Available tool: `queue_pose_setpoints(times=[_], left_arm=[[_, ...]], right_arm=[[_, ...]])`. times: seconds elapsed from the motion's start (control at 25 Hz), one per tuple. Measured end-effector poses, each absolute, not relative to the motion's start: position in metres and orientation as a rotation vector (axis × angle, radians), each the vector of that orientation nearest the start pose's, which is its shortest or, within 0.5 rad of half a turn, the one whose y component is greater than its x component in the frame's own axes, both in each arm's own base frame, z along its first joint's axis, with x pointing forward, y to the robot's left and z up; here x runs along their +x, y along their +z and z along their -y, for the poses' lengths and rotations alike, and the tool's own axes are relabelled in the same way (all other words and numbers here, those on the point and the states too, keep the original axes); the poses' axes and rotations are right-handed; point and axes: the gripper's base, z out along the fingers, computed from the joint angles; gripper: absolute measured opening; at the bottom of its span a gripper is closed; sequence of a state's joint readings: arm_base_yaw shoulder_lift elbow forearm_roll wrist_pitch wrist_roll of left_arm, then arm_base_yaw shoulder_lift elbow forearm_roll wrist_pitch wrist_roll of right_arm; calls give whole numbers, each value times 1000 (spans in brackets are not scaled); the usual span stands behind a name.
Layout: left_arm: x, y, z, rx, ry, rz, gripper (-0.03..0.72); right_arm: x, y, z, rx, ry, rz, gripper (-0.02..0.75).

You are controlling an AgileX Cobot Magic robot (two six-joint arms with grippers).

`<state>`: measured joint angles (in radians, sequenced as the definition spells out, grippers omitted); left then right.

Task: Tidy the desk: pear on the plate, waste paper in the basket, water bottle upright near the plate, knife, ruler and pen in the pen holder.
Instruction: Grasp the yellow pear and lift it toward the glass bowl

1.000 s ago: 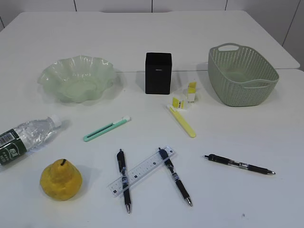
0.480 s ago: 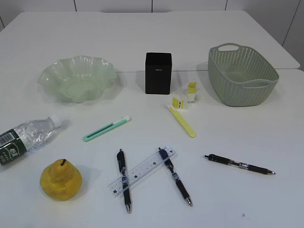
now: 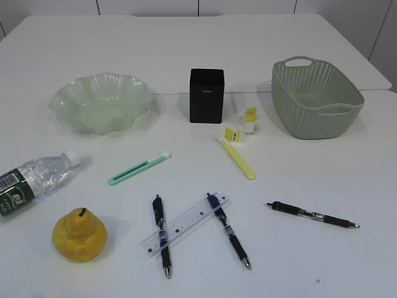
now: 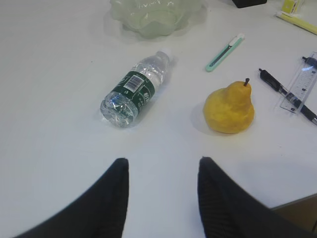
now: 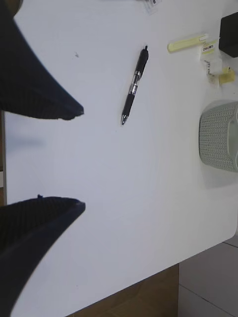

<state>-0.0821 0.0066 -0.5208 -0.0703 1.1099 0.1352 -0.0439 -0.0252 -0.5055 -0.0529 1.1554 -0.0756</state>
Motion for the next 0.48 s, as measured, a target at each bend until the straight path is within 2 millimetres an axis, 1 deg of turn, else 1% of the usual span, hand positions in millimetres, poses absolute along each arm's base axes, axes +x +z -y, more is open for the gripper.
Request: queue_pose_setpoints(times=[0.48], left_arm=[[-9, 279, 5, 231, -52, -2065, 305]], right_arm=[[-14, 271, 4, -27, -135, -2110, 383]])
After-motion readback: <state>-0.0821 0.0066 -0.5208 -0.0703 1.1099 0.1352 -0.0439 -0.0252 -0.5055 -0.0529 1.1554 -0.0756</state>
